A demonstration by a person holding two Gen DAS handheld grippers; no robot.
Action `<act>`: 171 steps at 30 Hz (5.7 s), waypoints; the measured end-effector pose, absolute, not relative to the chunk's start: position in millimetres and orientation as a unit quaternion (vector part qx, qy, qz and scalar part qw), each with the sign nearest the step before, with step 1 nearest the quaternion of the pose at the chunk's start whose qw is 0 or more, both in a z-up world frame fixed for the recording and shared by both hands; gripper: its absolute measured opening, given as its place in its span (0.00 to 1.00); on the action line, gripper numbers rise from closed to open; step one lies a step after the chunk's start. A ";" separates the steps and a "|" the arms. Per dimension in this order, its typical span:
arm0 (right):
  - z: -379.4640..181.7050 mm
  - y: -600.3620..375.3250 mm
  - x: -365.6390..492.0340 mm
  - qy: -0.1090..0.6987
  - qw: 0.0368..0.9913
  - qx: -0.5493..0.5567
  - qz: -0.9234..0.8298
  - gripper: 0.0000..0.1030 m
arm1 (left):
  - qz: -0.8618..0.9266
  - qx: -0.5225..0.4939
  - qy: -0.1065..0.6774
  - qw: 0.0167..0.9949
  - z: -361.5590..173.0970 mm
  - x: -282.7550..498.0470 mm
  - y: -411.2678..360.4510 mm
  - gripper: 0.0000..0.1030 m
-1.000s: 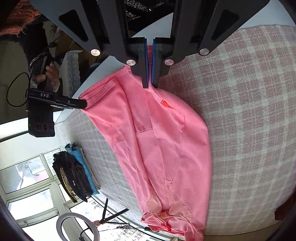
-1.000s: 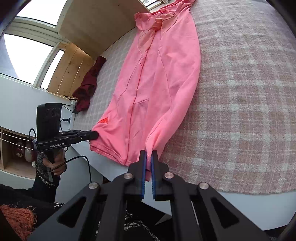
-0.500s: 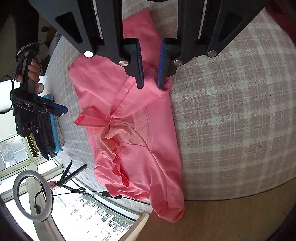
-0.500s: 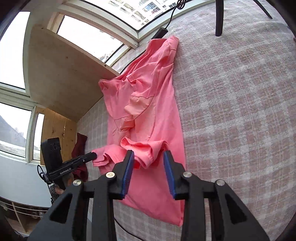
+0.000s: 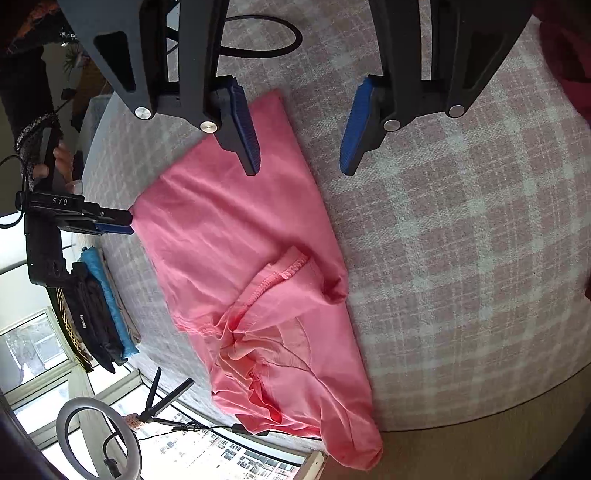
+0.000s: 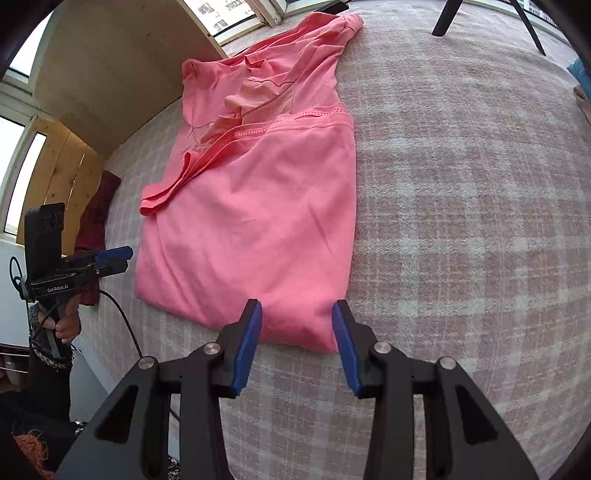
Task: Fold clothes
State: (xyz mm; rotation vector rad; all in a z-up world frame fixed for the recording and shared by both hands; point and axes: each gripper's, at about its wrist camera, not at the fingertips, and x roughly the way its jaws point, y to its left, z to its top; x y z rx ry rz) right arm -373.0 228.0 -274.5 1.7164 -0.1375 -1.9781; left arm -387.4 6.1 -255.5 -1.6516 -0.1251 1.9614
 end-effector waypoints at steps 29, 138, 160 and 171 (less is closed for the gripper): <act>-292.3 222.8 -386.6 -0.013 0.317 0.626 -0.712 0.38 | 0.745 -0.633 -0.092 0.189 -268.0 -355.6 15.0 0.43; -274.7 155.5 -641.4 0.004 0.282 0.515 -0.809 0.34 | 0.803 -0.551 0.059 0.218 -258.3 -604.7 118.9 0.02; -279.5 163.4 -680.4 -0.070 0.313 0.527 -0.787 0.02 | 0.724 -0.541 0.056 0.424 -255.3 -533.5 224.6 0.25; -213.8 211.2 -614.1 -0.108 0.339 0.521 -0.776 0.39 | 0.729 -0.541 0.017 0.420 -198.0 -486.0 148.0 0.25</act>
